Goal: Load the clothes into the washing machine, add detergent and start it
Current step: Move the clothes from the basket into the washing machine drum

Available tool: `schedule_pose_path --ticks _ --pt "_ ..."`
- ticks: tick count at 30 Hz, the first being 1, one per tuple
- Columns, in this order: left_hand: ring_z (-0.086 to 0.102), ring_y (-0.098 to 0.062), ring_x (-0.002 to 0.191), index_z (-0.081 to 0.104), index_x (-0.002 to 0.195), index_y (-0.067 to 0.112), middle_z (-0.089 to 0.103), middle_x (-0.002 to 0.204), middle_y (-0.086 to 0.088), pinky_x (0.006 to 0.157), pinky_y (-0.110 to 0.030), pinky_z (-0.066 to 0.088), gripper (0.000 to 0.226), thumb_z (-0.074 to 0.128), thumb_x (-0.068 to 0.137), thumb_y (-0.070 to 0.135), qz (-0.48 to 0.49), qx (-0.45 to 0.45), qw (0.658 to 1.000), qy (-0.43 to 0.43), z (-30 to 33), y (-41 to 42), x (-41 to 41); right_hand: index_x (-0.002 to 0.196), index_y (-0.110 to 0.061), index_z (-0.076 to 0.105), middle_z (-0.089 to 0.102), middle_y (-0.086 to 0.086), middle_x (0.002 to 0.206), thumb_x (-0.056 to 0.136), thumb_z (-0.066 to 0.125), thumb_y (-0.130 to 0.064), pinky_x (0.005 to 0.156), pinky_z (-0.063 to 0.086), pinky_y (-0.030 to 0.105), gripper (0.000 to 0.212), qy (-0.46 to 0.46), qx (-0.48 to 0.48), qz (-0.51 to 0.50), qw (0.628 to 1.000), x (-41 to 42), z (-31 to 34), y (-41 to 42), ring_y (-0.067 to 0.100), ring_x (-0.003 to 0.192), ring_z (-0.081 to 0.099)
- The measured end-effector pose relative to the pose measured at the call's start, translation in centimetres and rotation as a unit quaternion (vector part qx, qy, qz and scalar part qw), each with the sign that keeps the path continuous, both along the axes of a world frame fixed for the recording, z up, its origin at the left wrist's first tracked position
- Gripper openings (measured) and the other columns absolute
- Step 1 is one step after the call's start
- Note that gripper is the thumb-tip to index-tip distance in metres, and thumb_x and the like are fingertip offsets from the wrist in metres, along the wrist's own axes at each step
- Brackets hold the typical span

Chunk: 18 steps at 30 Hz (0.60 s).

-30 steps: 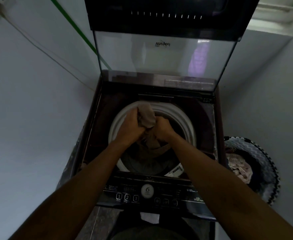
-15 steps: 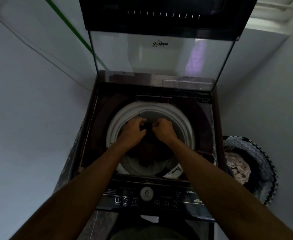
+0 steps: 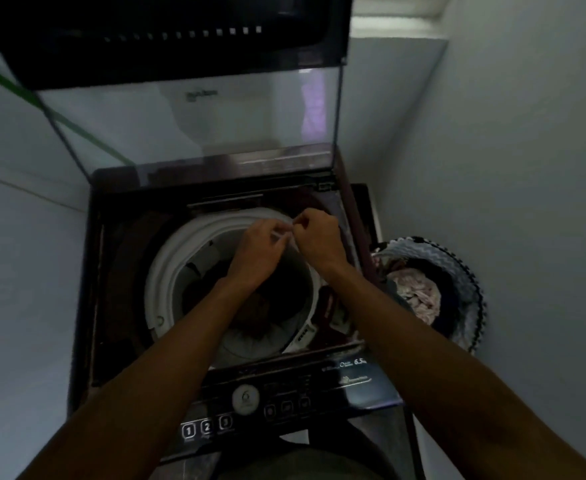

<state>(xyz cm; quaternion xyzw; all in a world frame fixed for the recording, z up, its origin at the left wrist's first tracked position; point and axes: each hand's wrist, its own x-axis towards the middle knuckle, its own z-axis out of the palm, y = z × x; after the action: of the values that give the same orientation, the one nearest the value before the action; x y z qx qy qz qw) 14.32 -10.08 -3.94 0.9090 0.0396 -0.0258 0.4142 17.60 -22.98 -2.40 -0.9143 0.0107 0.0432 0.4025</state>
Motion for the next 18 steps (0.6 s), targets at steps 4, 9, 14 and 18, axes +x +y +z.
schedule_pose_path --ticks 4,9,14,18 --pt "0.061 -0.011 0.091 0.068 0.106 0.023 0.067 0.103 0.003 0.081 -0.033 0.053 0.016 0.061 0.092 0.027 -0.037 0.003 0.999 -0.033 0.5 -3.8 1.6 0.084 -0.007 0.073 0.072 0.009 0.085 0.077 0.06 -0.01 0.073 0.052 0.031 0.016 -0.02 0.021 -0.04 0.999 0.5 0.6 -4.3 0.02 0.079 0.065" --pt "0.06 -0.012 0.094 0.068 0.106 0.018 0.063 0.1 0.004 0.083 -0.031 0.051 0.016 0.06 0.093 0.021 -0.067 -0.023 0.994 -0.083 1.4 -8.8 2.3 0.084 -0.006 0.073 0.072 0.01 0.086 0.079 0.06 -0.011 0.074 0.049 0.03 0.015 -0.04 0.015 -0.094 0.995 0.6 0.7 -9.8 0.022 0.081 0.065" --pt "0.057 -0.005 0.089 0.068 0.106 0.017 0.063 0.099 0.003 0.077 -0.006 0.039 0.015 0.061 0.092 0.016 -0.129 -0.012 0.987 -0.092 1.4 -14.4 2.2 0.087 -0.007 0.071 0.071 0.01 0.091 0.081 0.058 -0.012 0.079 0.051 0.034 0.015 0.017 0.016 -0.14 0.99 -0.1 -1.8 -16.5 0.023 0.087 0.064" --pt "0.058 -0.012 0.085 0.069 0.103 0.012 0.064 0.095 -0.003 0.077 -0.015 0.044 0.018 0.062 0.087 0.006 -0.183 0.007 0.981 -0.065 0.2 -18.7 1.9 0.082 0.001 0.067 0.069 0.016 0.086 0.081 0.061 -0.012 0.074 0.053 0.039 0.015 0.14 0.019 -0.158 0.977 -1.9 -5.9 -22.3 0.025 0.079 0.063"
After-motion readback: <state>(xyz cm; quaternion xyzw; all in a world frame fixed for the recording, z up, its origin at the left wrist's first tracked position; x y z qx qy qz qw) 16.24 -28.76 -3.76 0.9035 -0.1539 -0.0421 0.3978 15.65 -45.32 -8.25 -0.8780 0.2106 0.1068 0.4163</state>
